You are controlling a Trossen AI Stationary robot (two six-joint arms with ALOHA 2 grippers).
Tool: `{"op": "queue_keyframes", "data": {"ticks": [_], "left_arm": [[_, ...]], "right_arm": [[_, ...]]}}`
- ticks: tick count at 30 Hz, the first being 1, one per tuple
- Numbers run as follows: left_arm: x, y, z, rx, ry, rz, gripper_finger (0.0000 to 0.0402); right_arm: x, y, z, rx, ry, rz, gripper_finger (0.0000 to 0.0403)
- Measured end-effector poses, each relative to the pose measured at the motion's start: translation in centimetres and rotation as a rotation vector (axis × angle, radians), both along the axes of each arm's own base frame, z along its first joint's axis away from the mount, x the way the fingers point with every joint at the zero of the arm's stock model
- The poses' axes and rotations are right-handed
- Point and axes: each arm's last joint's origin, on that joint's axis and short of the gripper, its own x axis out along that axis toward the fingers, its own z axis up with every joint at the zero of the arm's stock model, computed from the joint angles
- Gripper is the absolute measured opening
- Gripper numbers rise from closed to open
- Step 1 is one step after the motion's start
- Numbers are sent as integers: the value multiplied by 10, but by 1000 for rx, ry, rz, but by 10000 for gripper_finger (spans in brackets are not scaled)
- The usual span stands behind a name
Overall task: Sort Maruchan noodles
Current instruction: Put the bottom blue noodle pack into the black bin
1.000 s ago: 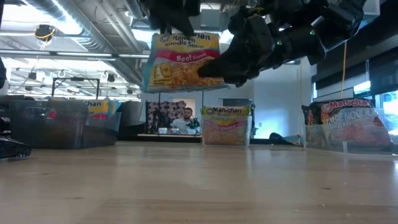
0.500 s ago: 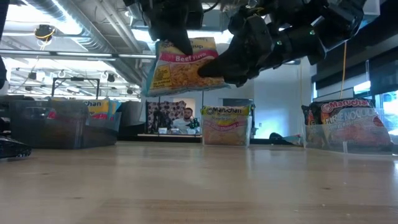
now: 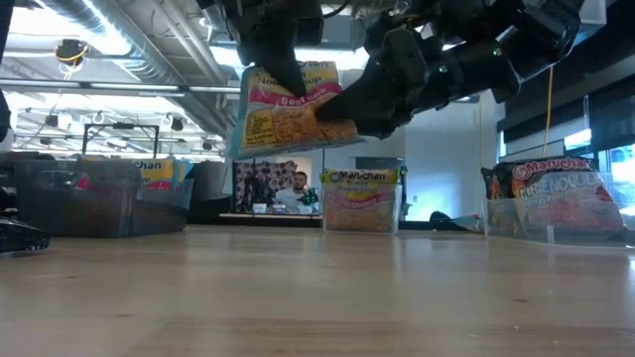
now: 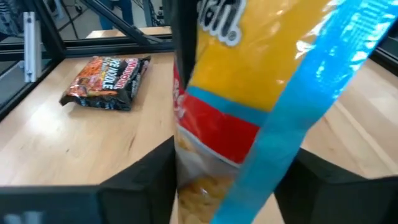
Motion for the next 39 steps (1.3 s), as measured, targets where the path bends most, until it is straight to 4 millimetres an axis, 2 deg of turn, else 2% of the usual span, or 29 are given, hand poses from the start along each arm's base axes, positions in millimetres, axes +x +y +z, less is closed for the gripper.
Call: {"op": "queue_keyframes", "data": {"ticks": [7, 12, 16, 28, 32, 39], "left_arm": [[-9, 1, 7, 43, 22, 28, 126], [-26, 1, 18, 93, 54, 63, 126], [-44, -1, 29, 130, 95, 88, 126], [-128, -4, 62, 261, 297, 252, 126], [-151, -5, 53, 273, 304, 277, 126], [-175, -4, 11, 265, 318, 295, 126]], "right_arm": [[-10, 0, 13, -4, 42, 43, 261], [-30, -1, 35, -36, 113, 43, 273], [-40, -2, 40, -49, 148, 24, 273], [-37, -4, 27, -66, 194, -21, 273], [-36, -4, 28, -64, 184, -31, 273], [-35, -4, 31, -61, 148, -31, 273]]}}
